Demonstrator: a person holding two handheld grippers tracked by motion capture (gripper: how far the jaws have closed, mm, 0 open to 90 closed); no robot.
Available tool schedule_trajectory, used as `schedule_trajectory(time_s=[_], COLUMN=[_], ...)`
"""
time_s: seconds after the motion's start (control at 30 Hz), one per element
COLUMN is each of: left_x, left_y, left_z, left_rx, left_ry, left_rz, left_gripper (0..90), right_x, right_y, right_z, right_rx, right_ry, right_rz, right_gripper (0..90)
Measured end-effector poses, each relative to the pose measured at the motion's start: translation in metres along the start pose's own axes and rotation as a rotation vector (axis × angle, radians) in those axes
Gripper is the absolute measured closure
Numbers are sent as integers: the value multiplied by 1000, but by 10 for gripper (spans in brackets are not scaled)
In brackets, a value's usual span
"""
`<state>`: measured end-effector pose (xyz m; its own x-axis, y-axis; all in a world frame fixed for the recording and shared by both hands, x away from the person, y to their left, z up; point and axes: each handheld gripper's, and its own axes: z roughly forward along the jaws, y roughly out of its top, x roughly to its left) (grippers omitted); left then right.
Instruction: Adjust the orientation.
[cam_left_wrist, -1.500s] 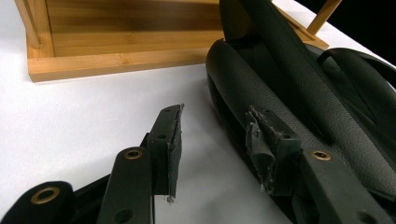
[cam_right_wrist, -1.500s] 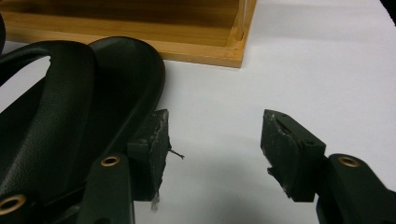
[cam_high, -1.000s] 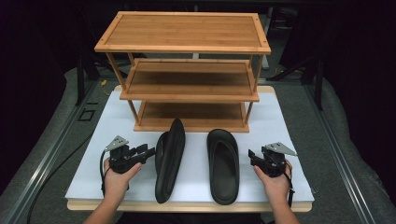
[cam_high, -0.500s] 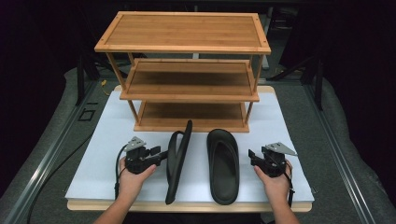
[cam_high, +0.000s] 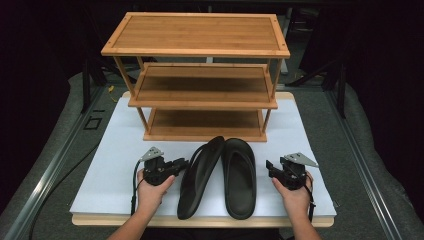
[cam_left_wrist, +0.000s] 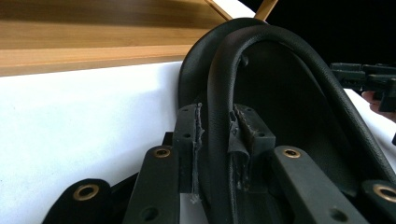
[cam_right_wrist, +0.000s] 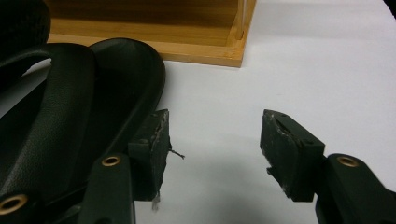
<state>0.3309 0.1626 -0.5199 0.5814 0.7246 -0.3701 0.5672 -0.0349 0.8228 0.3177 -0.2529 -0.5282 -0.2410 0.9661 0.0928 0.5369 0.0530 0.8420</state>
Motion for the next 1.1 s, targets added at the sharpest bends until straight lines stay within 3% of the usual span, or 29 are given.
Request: schedule_trajectory(time_s=[0.17,0.37,0.47,0.67,0.77,0.87,0.97,1.1], left_x=[-5,-15,-17,-17,-20,-22,-21,-19], left_y=[0,0,-1,-6,-9,-14,-18,-17], left_z=[2,7,8,5,5,10,15,16], left_rx=[1,20,53,46,66,88,122,129], left_ry=[-6,-16,17,1,-12,-23,2,-5], left_rz=[6,47,62,40,54,57,76,61], left_gripper=[715,685,649,542,510,505,526,549], right_x=[0,0,-1,-1,-1,-1,0,0], right_y=[0,0,0,0,0,0,0,0], right_z=[0,0,0,0,0,0,0,0], right_rx=[8,0,1,2,0,1,8,10], right_ry=[2,-1,3,4,6,4,6,11], right_rz=[-3,2,3,3,6,5,6,0], right_gripper=[424,424,424,424,424,424,424,425])
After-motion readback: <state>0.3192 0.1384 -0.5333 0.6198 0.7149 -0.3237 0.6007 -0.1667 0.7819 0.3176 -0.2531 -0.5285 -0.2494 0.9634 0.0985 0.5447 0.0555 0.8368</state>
